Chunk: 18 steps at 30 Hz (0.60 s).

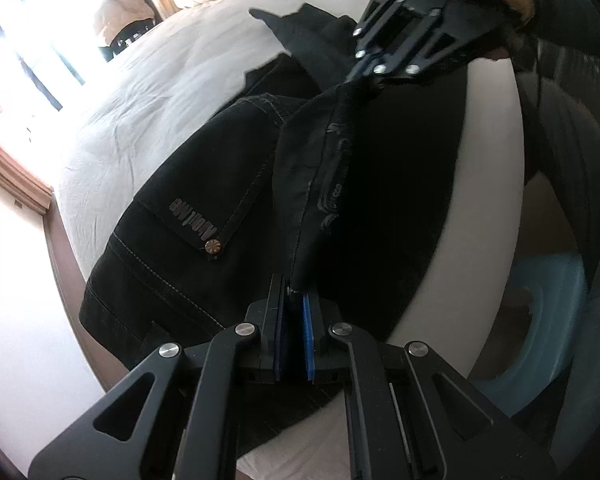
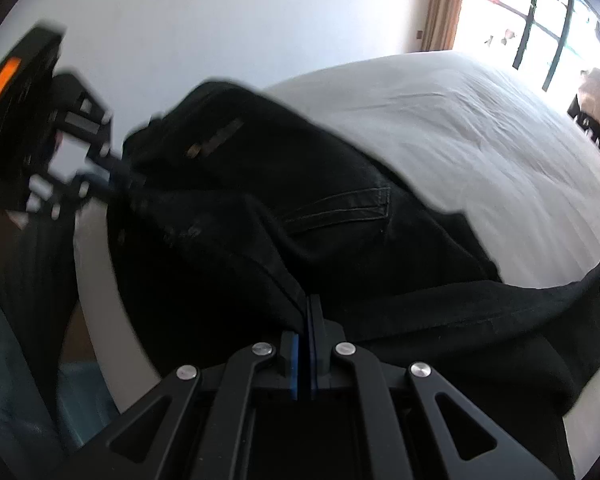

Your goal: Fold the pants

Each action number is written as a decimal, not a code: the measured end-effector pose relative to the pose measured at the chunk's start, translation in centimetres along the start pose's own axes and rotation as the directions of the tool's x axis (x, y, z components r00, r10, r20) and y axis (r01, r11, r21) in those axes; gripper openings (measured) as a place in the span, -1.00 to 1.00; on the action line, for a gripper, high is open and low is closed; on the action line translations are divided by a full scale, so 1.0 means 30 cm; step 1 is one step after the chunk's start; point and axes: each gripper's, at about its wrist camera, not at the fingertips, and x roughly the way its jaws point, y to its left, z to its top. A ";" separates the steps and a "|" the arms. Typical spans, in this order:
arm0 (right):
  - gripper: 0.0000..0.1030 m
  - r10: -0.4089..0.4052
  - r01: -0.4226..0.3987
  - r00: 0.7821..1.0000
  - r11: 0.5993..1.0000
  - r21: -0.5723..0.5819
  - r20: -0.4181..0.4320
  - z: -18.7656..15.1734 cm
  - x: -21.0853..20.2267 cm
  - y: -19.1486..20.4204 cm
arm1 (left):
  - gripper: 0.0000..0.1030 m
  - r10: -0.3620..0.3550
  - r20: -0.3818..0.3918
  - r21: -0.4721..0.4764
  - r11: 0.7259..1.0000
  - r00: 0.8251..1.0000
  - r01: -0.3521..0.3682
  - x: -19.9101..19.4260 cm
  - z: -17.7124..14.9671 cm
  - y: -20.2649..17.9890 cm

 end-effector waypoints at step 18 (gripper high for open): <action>-0.91 -0.150 0.143 0.987 0.983 -0.112 -0.051 -0.076 0.048 0.219 | -0.87 -0.011 -0.014 0.111 0.994 1.000 0.012 0.010 -0.123 -0.071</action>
